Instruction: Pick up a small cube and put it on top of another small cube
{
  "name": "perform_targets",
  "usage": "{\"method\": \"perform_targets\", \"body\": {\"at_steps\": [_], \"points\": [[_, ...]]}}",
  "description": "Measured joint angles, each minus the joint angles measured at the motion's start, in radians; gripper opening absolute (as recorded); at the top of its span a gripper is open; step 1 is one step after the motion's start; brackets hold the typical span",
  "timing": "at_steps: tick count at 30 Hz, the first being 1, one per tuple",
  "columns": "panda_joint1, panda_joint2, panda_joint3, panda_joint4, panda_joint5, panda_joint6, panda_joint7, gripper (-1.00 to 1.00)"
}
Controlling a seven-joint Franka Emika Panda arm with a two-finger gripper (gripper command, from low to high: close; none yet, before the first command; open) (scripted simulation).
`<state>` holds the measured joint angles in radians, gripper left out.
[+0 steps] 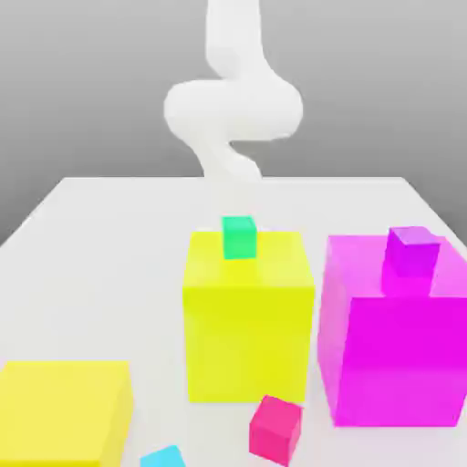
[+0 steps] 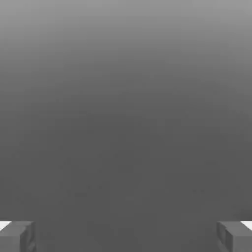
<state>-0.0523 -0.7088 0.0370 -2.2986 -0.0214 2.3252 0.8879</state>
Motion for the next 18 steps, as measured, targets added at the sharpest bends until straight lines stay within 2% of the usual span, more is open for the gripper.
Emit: {"method": "perform_targets", "body": {"at_steps": [10, 18], "points": [[-0.160, 0.370, 0.108, 0.007, -0.124, 0.097, 0.382, 0.00], [-0.224, 0.660, 0.123, 0.012, -0.204, 0.176, 0.670, 0.00]]}}
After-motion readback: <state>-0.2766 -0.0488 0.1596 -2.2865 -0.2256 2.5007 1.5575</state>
